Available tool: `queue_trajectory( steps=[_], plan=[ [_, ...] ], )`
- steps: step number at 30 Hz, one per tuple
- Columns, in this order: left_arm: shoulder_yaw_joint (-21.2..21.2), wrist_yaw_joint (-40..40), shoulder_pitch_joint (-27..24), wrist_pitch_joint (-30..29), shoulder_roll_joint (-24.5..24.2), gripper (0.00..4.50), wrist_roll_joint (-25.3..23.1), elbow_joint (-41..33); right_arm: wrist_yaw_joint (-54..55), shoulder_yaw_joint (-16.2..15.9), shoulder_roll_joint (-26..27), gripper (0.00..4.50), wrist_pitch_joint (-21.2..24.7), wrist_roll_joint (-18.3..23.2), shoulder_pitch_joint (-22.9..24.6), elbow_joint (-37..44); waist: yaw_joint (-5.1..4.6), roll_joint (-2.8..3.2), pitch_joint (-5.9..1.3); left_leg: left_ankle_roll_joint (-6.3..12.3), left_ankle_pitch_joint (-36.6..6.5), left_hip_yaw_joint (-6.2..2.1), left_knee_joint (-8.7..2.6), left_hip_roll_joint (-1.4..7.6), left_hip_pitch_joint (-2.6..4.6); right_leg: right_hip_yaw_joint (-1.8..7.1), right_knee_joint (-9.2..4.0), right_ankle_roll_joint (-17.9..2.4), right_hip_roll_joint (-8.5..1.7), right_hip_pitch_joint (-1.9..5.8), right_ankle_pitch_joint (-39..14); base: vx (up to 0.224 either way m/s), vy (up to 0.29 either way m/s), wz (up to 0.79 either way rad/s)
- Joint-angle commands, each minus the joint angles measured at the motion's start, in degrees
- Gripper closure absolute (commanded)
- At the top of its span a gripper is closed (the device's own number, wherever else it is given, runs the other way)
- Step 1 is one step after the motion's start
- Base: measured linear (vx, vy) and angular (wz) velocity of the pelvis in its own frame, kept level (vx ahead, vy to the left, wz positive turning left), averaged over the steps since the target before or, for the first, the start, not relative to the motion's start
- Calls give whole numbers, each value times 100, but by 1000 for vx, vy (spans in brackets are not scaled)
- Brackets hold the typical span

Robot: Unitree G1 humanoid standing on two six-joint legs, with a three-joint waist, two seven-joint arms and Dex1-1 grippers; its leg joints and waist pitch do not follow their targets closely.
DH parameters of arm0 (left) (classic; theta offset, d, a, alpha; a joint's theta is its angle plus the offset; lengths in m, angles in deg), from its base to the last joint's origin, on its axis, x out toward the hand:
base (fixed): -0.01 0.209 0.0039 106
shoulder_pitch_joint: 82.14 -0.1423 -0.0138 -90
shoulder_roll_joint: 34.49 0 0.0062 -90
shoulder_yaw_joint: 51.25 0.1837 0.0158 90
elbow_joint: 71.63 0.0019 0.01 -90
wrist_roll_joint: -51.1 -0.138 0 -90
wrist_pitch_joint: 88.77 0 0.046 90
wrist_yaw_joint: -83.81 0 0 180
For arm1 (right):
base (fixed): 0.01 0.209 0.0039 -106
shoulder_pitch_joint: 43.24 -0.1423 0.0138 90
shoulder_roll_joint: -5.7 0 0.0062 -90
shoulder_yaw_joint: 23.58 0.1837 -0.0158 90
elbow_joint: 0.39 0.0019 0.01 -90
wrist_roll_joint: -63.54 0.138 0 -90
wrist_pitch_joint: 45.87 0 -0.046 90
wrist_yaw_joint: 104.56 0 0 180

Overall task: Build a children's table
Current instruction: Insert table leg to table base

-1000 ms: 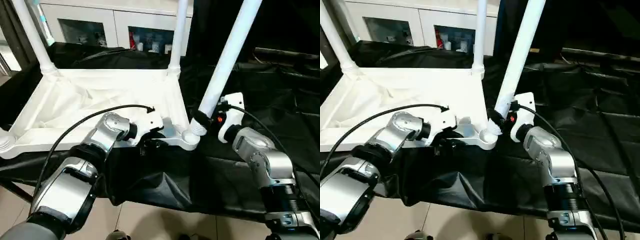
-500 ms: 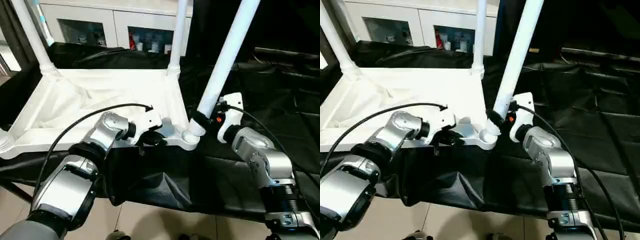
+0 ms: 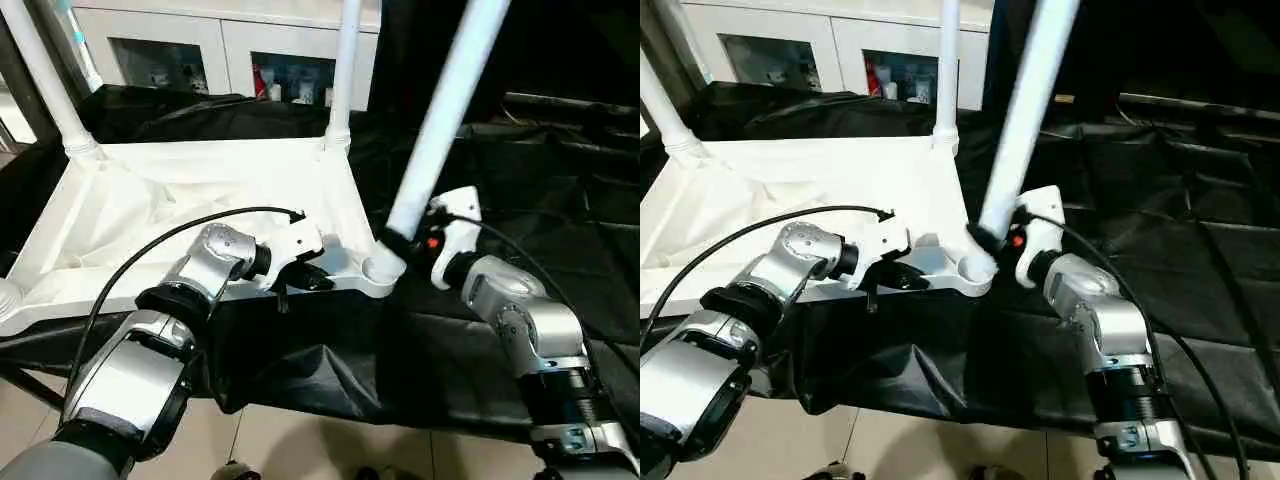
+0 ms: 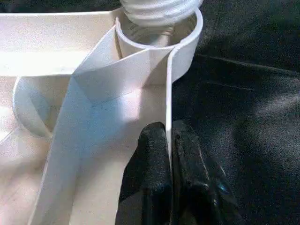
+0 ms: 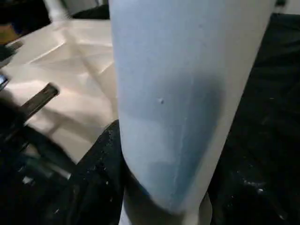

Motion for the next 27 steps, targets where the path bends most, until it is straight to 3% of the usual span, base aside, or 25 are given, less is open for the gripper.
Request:
queue_trajectory(
  steps=[1, 2, 3, 4, 6, 7, 9, 13, 14, 15, 16, 21, 24, 25, 26, 27],
  plan=[
    [-320, -217, -72, 76, 22, 450, 340, -145, -22, -61, -35, 260, -22, -115, -56, -163, 25, -64, -419, 238, -1168, 35, -375, -21, -9, 240, -429, -745, -343, 369, -2216, 0, 0, 0],
    [-352, -350, -217, 157, 77, 450, 371, -347, -10, -68, 10, 260, -183, -211, -183, -480, 24, -95, -419, 236, -1175, 38, -371, -8, 2, 242, -428, -761, -350, 350, -2255, 0, 0, 0],
    [-352, -350, -217, 157, 77, 450, 371, -347, -10, -68, 10, 260, -183, -211, -183, -480, 22, -83, -425, 223, -1166, 29, -371, 3, -9, 241, -412, -800, -371, 355, -2236, 0, 0, 0],
    [-352, -352, -257, 173, 88, 450, 380, -402, -10, -63, 24, 260, -218, -224, -215, -545, 8, -135, -415, 241, -1153, 48, -369, -8, -17, 239, -436, -789, -350, 346, -2270, 0, 0, 0],
    [-363, -331, -376, 122, 108, 450, 409, -537, -5, -50, 75, 260, -312, -230, -314, -713, 17, -95, -415, 248, -1112, 44, -374, 3, -12, 247, -412, -823, -343, 343, -2137, 0, 0, 0],
    [-376, -331, -456, 103, 119, 450, 421, -610, -32, -81, 87, 260, -345, -239, -375, -818, 7, -176, -422, 264, -1081, 52, -371, 0, -21, 246, -403, -798, -334, 350, -2099, 0, 0, 0],
    [-389, -335, -518, 105, 124, 450, 426, -662, -68, -122, 88, 260, -368, -254, -422, -901, 2, -136, -422, 274, -1060, 47, -370, 2, -17, 248, -397, -785, -358, 349, -2147, 0, 0, 0],
    [-437, -413, -601, 66, 118, 450, 440, -751, -181, -212, 86, 260, -423, -320, -520, -1083, -28, -138, -410, 279, -1091, 50, -375, -4, -21, 251, -415, -750, -351, 344, -2234, 0, 0, 0],
    [-398, -403, -629, 21, 89, 450, 408, -800, -224, -238, 83, 260, -439, -346, -549, -1140, -44, -229, -396, 293, -1097, 50, -375, -15, -38, 236, -412, -668, -346, 346, -2413, 0, 0, 0],
    [-333, -392, -649, -16, 49, 450, 343, -841, -279, -268, 73, 260, -446, -372, -577, -1196, -45, -186, -402, 280, -1080, 44, -378, -2, -32, 242, -434, -621, -367, 339, -2521, 0, 0, 0],
    [-304, -394, -662, -25, 26, 450, 292, -868, -305, -280, 74, 260, -452, -383, -592, -1224, -47, -182, -405, 263, -1082, 41, -377, 7, -24, 244, -432, -620, -372, 330, -2523, 0, 0, 0],
    [-28, -373, -660, -40, -122, 450, -79, -871, -460, -288, 81, 260, -336, -320, -634, -1317, -75, -201, -404, 199, -1224, 37, -397, 23, -1, 257, -428, -671, -348, 313, -2335, 0, 0, 0],
    [49, -404, -627, -87, -147, 450, -182, -853, -462, -3, 153, 260, -217, -43, -658, -1501, -78, -219, -409, 185, -1293, 36, -399, 23, 9, 256, -419, -741, -351, 314, -2273, 0, 0, 0],
    [53, -416, -619, -89, -149, 450, -190, -854, -436, 95, 173, 261, -198, 36, -646, -1549, -66, -179, -410, 175, -1319, 33, -400, 25, 16, 259, -423, -760, -356, 312, -2270, 0, 0, 0],
    [53, -434, -605, -101, -146, 450, -195, -855, -407, 210, 195, 261, -180, 128, -626, -1600, -77, -205, -412, 162, -1359, 36, -397, 25, 14, 256, -426, -784, -348, 310, -2242, 0, 0, 0],
    [50, -454, -602, -130, -145, 450, -198, -878, -387, 315, 218, 261, -169, 204, -599, -1646, -65, -169, -415, 146, -1375, 31, -402, 26, 24, 256, -417, -815, -348, 311, -2198, 0, 0, 0]
  ],
)
